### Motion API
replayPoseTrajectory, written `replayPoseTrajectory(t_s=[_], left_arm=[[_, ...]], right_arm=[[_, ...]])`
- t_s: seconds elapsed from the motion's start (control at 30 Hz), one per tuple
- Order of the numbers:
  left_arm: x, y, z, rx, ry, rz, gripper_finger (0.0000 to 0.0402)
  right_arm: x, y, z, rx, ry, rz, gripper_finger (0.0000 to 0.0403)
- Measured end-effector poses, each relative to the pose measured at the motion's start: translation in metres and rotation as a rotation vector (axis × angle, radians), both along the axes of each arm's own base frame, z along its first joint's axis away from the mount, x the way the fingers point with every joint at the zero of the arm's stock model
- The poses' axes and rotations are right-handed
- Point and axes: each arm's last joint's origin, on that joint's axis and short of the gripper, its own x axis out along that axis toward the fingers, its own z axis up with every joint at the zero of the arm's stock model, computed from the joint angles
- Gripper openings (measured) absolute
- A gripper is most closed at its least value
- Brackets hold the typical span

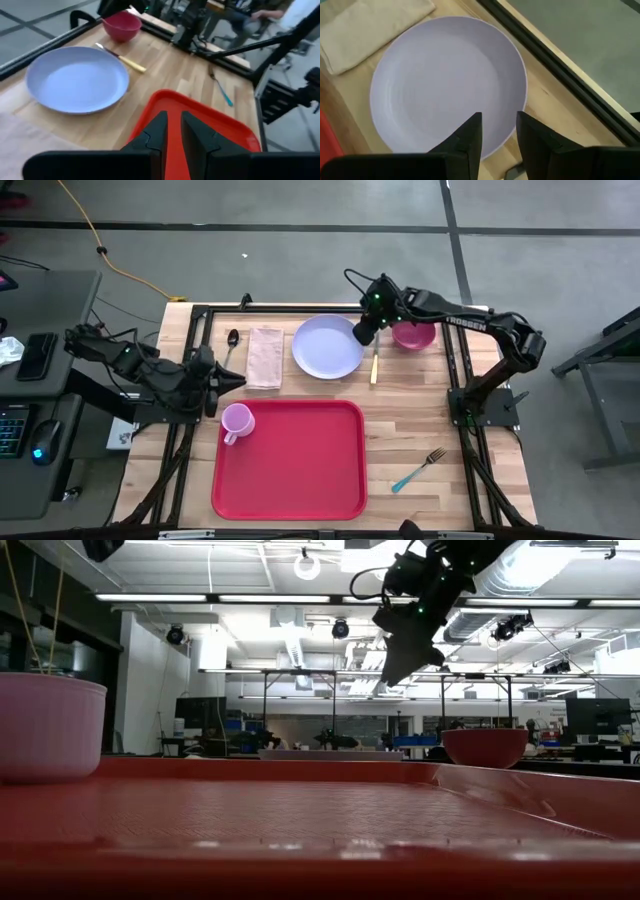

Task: Set up tray
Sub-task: Put the blue plate on the bottom of the pink mug on the orange serving tray

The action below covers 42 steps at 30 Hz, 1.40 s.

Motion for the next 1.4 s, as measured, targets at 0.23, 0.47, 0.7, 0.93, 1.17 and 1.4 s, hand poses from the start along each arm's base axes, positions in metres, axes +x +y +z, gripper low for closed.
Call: replayPoseTrajectory(t_s=[0.23,0.47,0.7,0.93,1.17,1.4], left_arm=[[-0.007,0.002,-0.018,0.003,-0.083,-0.053,0.0086],[-0.008,0.003,-0.038,0.013,-0.133,-0.075,0.0086],[-0.006,0.002,-0.059,0.009,-0.130,-0.075,0.0086],[-0.003,0.000,-0.070,0.011,-0.138,-0.091,0.0085],[-0.005,0.000,-0.079,0.024,-0.181,-0.112,0.0085],[-0.011,0.003,-0.089,0.012,-0.206,-0.125,0.0085]], right_arm=[[0.003,-0.005,-0.006,0.021,-0.007,0.001,0.0099],[0.014,-0.010,-0.029,0.089,0.041,0.024,0.0099],[0.026,-0.019,-0.034,0.117,0.096,0.026,0.0099],[0.041,-0.029,-0.033,0.152,0.187,0.011,0.0099],[0.057,-0.042,-0.039,0.192,0.258,0.004,0.0099],[0.060,-0.055,-0.046,0.175,0.331,-0.008,0.0099]])
